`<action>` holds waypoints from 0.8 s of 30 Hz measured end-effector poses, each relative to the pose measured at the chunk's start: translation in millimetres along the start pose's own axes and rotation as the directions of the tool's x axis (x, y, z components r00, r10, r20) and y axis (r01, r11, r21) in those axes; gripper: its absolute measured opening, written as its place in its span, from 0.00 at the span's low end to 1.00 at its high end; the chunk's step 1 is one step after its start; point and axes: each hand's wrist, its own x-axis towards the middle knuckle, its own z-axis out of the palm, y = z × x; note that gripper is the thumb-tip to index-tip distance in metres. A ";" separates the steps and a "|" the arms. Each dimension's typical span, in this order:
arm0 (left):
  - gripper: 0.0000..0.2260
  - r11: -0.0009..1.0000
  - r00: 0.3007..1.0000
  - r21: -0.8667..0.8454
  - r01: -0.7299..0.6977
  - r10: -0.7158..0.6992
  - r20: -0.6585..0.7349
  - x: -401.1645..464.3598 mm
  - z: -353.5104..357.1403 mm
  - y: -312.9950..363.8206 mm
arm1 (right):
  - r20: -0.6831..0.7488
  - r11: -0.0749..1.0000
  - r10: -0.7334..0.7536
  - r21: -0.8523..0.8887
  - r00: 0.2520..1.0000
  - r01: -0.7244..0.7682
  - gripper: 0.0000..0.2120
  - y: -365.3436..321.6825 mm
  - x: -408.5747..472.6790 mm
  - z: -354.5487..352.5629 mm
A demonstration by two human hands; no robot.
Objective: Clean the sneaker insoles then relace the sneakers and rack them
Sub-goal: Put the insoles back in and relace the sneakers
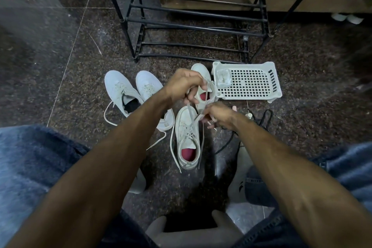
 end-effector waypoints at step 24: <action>0.08 0.989 0.982 -0.131 -0.067 0.042 -0.182 13.8 -12.2 11.5 | 0.165 0.916 -0.366 -0.110 0.916 0.386 0.06 -59.6 -24.9 -10.1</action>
